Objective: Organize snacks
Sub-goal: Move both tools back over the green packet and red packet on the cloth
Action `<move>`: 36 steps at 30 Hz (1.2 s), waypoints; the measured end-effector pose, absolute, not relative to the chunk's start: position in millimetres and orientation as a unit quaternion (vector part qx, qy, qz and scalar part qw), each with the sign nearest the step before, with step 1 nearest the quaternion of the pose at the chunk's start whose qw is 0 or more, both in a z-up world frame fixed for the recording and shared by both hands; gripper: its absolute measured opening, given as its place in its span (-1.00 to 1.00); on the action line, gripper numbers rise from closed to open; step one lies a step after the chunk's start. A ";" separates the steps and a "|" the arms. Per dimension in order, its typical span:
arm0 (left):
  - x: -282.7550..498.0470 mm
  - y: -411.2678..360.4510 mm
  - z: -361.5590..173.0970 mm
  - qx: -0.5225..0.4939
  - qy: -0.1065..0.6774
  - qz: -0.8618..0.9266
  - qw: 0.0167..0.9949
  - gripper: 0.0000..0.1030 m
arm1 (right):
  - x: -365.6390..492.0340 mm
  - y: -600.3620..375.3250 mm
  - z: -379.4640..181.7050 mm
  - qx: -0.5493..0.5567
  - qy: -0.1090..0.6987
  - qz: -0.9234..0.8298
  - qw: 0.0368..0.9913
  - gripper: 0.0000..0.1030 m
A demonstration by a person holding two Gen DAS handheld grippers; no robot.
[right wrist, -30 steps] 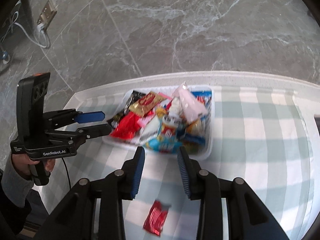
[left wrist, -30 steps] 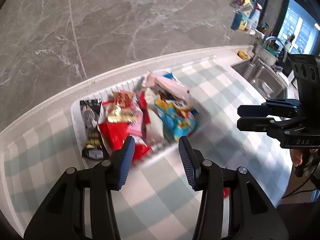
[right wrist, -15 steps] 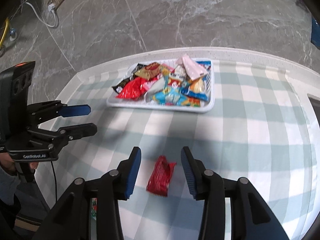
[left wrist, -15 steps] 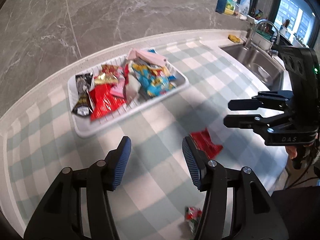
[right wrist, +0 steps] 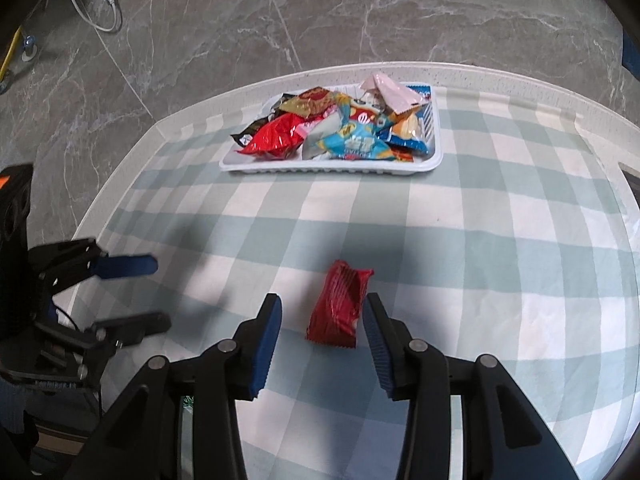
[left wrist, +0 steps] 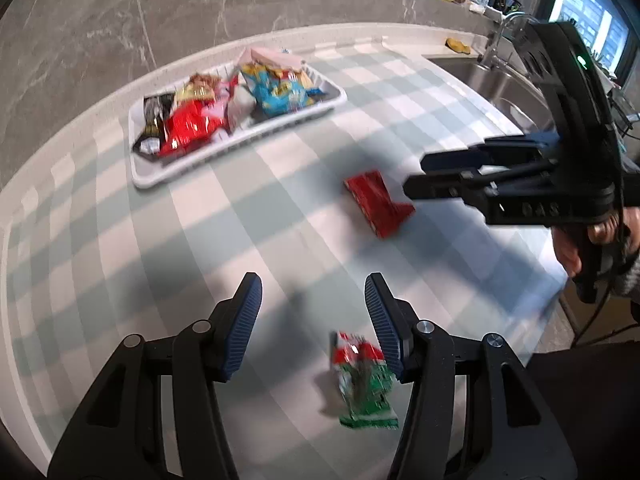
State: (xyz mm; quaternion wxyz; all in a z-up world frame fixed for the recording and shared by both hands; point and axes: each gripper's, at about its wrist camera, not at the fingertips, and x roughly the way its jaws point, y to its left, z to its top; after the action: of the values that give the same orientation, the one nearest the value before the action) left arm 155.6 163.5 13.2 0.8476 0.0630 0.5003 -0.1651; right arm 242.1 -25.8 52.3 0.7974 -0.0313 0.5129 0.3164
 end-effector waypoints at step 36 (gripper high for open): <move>107.1 158.5 -36.4 0.090 0.521 -0.190 0.827 0.07 | 243.0 -15.7 15.5 -0.040 0.543 0.298 0.784 -0.09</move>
State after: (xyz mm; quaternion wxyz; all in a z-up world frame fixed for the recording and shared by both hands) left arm 107.1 158.5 -36.4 0.8273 0.0897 0.5211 -0.1898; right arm 243.0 -15.7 15.5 0.7841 -0.0398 0.5430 0.2978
